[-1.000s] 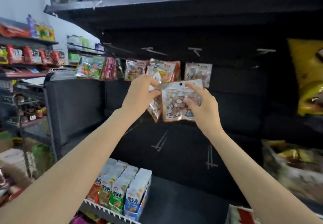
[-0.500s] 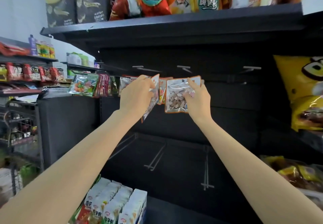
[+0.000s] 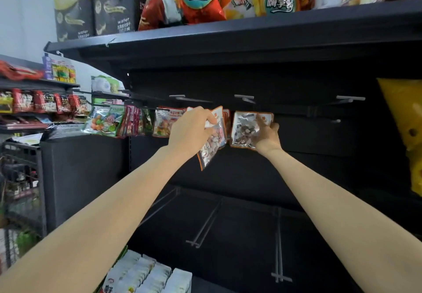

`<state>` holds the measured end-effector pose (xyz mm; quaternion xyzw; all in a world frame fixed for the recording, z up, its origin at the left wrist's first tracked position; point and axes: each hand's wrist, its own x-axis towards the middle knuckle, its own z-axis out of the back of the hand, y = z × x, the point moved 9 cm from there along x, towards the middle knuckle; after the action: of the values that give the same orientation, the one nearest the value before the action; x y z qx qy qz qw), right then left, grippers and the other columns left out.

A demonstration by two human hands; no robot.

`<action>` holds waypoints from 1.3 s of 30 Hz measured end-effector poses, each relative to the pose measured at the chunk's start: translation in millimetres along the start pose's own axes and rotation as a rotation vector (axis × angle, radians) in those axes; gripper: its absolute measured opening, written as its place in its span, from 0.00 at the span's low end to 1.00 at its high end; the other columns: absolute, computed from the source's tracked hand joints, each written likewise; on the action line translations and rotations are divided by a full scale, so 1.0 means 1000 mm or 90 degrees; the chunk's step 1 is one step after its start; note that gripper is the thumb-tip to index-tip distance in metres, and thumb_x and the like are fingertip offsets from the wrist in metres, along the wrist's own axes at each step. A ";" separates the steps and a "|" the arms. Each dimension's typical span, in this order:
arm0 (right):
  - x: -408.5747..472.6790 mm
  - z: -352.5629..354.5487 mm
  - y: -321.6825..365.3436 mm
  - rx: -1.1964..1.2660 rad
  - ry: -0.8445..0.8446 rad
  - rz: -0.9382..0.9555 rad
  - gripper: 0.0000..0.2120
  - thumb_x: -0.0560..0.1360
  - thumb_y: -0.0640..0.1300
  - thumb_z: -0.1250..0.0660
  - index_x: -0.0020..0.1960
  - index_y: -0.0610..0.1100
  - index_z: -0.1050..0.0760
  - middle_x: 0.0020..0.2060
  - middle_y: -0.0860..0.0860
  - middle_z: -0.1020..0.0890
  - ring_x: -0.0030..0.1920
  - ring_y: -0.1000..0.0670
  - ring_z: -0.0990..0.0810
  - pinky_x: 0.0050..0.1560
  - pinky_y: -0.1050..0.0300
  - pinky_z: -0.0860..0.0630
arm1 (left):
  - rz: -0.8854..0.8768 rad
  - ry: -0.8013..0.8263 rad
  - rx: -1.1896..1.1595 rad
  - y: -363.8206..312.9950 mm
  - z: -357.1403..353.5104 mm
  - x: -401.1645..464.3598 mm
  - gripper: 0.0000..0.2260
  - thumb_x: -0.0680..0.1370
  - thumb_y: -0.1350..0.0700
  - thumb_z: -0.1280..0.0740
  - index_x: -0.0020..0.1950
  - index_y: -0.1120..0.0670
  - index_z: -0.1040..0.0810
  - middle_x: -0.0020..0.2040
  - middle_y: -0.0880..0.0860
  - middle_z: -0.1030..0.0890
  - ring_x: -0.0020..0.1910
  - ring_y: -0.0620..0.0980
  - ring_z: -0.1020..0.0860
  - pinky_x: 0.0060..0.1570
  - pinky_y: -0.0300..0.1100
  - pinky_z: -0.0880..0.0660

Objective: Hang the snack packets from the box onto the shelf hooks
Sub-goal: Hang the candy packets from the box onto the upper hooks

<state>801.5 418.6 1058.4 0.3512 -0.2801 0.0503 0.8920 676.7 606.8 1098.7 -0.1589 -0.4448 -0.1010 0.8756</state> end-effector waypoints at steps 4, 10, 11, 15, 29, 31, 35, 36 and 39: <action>0.027 -0.018 -0.015 -0.026 0.051 -0.038 0.30 0.79 0.39 0.40 0.77 0.51 0.48 0.72 0.38 0.50 0.68 0.36 0.35 0.69 0.49 0.35 | 0.007 0.038 -0.049 0.008 -0.014 0.008 0.08 0.76 0.52 0.32 0.55 0.48 0.22 0.59 0.47 0.24 0.57 0.47 0.25 0.48 0.40 0.31; 0.011 -0.003 -0.004 -0.007 -0.050 -0.017 0.27 0.77 0.41 0.36 0.73 0.49 0.39 0.70 0.41 0.46 0.69 0.39 0.44 0.68 0.44 0.37 | -0.040 0.156 -0.189 0.001 -0.027 -0.001 0.07 0.73 0.54 0.28 0.46 0.43 0.22 0.49 0.38 0.23 0.54 0.39 0.27 0.52 0.35 0.33; -0.001 0.007 0.002 0.040 -0.092 0.027 0.23 0.77 0.40 0.37 0.71 0.48 0.36 0.68 0.41 0.42 0.68 0.40 0.42 0.66 0.48 0.35 | -0.049 0.167 -0.199 -0.002 -0.027 -0.004 0.07 0.72 0.54 0.28 0.46 0.43 0.22 0.49 0.38 0.24 0.53 0.38 0.27 0.50 0.32 0.34; -0.052 0.033 0.022 0.346 -0.077 0.174 0.13 0.82 0.44 0.44 0.64 0.48 0.29 0.55 0.50 0.23 0.55 0.51 0.22 0.49 0.66 0.27 | -0.082 0.172 -0.258 -0.017 -0.024 -0.009 0.08 0.71 0.53 0.27 0.43 0.41 0.22 0.45 0.36 0.23 0.49 0.38 0.26 0.49 0.32 0.31; -0.084 0.048 0.032 0.422 -0.115 0.238 0.20 0.80 0.41 0.39 0.69 0.55 0.31 0.52 0.52 0.20 0.49 0.48 0.19 0.48 0.50 0.19 | -0.123 -0.117 -0.202 -0.034 -0.006 -0.003 0.18 0.71 0.53 0.27 0.61 0.49 0.22 0.56 0.48 0.25 0.56 0.45 0.30 0.51 0.33 0.37; -0.083 0.048 0.031 0.413 -0.131 0.225 0.20 0.80 0.40 0.39 0.70 0.53 0.31 0.48 0.57 0.21 0.48 0.54 0.20 0.49 0.54 0.19 | -0.126 -0.116 -0.179 -0.033 -0.012 -0.005 0.18 0.73 0.54 0.28 0.62 0.50 0.22 0.58 0.50 0.24 0.58 0.48 0.29 0.55 0.37 0.38; -0.081 0.046 0.027 0.375 -0.160 0.213 0.21 0.80 0.40 0.39 0.71 0.52 0.33 0.52 0.51 0.21 0.51 0.51 0.21 0.55 0.50 0.22 | -0.131 -0.113 -0.179 -0.029 -0.026 -0.008 0.18 0.75 0.56 0.30 0.64 0.52 0.24 0.62 0.50 0.24 0.62 0.49 0.27 0.63 0.52 0.31; -0.080 0.046 0.027 0.355 -0.167 0.214 0.21 0.80 0.40 0.40 0.71 0.52 0.33 0.50 0.47 0.22 0.50 0.49 0.22 0.54 0.49 0.22 | -0.132 -0.106 -0.171 -0.029 -0.031 -0.008 0.18 0.75 0.56 0.31 0.65 0.52 0.24 0.64 0.49 0.25 0.63 0.49 0.27 0.63 0.54 0.30; -0.074 0.046 0.027 0.301 -0.180 0.213 0.22 0.80 0.39 0.41 0.73 0.51 0.35 0.45 0.50 0.27 0.47 0.51 0.25 0.54 0.51 0.23 | -0.117 -0.062 -0.151 -0.028 -0.048 -0.004 0.20 0.77 0.57 0.34 0.69 0.52 0.29 0.69 0.49 0.29 0.67 0.48 0.31 0.66 0.54 0.32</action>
<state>710.3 417.0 1061.9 0.5013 -0.4355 0.2103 0.7174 701.0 563.5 1073.8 -0.2242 -0.4845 -0.2246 0.8152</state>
